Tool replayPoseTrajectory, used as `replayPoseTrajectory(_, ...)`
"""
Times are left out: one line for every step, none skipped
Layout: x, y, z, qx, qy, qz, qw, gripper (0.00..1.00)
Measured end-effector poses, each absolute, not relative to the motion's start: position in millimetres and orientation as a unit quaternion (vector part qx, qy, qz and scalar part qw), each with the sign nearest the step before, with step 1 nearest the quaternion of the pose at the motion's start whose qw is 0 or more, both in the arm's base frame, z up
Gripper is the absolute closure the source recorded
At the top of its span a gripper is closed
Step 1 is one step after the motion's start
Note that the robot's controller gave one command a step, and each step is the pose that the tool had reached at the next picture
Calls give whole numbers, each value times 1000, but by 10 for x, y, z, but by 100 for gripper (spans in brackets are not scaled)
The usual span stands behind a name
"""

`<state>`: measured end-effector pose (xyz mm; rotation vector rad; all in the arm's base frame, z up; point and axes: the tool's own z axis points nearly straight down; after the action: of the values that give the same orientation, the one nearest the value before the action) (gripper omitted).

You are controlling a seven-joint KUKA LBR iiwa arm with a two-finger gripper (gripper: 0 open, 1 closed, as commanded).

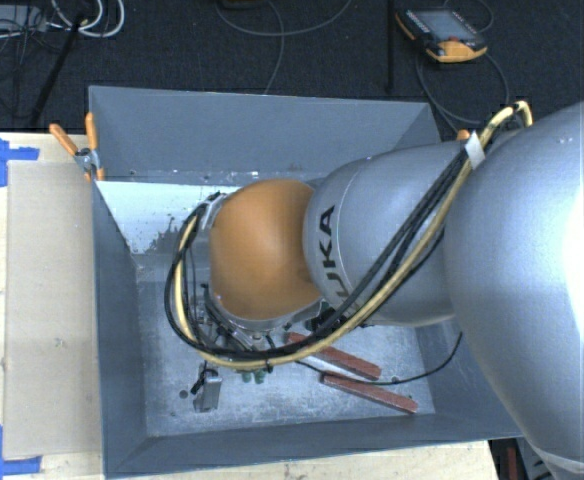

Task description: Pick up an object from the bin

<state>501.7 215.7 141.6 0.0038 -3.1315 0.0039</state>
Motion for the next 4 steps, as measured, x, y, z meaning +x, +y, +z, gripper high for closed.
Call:
replayPoseTrajectory(5260, 1809, 1975, 131, -991, 0, -2, 0)
replayPoseTrajectory(5567, 1199, 1476, 186, -983, 1, 2, 0)
replayPoseTrajectory(5085, 590, 1197, 63, -998, 1, 4, 0)
replayPoseTrajectory(5435, -121, 676, 93, -996, 1, 1, 0)
